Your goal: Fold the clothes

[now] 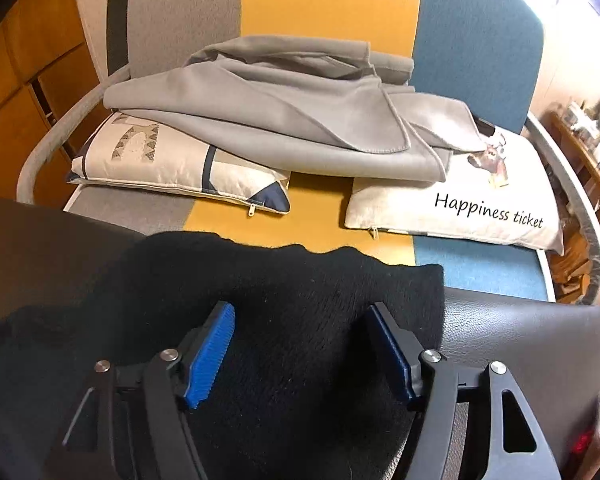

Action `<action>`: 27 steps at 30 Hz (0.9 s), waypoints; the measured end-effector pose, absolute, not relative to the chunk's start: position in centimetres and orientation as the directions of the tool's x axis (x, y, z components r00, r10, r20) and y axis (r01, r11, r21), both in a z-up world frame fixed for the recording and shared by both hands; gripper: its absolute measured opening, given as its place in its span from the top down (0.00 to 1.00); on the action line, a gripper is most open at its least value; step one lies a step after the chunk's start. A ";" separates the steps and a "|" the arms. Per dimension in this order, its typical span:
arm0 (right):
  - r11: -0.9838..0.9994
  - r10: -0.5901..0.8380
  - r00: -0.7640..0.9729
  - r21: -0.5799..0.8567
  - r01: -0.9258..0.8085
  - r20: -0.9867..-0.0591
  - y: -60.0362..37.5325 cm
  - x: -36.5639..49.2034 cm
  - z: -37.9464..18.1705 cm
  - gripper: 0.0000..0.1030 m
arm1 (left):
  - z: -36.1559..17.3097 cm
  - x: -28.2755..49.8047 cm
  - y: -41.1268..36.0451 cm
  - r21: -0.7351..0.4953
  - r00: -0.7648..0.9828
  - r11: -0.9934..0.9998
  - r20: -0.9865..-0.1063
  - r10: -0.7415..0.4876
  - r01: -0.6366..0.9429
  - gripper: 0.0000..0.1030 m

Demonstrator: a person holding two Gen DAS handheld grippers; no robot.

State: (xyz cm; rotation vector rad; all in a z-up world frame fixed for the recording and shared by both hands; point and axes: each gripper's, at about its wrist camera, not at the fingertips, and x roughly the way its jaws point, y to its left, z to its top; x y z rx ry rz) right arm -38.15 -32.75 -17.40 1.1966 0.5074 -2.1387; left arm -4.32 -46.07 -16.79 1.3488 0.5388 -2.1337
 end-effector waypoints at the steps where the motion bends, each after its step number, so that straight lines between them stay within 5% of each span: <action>1: -0.729 -0.347 -0.392 -0.017 0.684 -0.852 -32.4 -37.8 -16.6 0.33 | -16.8 -4.3 -46.2 -0.036 -0.342 -0.771 -0.908 -0.240 0.636 0.83; 11: -0.606 -0.591 -0.285 0.182 0.774 -0.755 -17.7 -19.4 -8.4 0.33 | -12.8 2.3 -44.4 -0.139 -0.449 -0.779 -0.872 -0.197 0.611 0.83; 20: -0.756 -0.570 -0.166 0.436 0.488 -0.805 1.0 -6.1 -15.7 0.33 | -14.1 17.9 -40.8 -0.323 -0.537 -0.743 -0.842 -0.057 0.586 0.80; 27: -0.731 -0.642 -0.179 0.525 0.435 -0.745 2.2 -2.7 -18.4 0.32 | -16.5 24.4 -39.3 -0.388 -0.544 -0.704 -0.839 0.003 0.595 0.78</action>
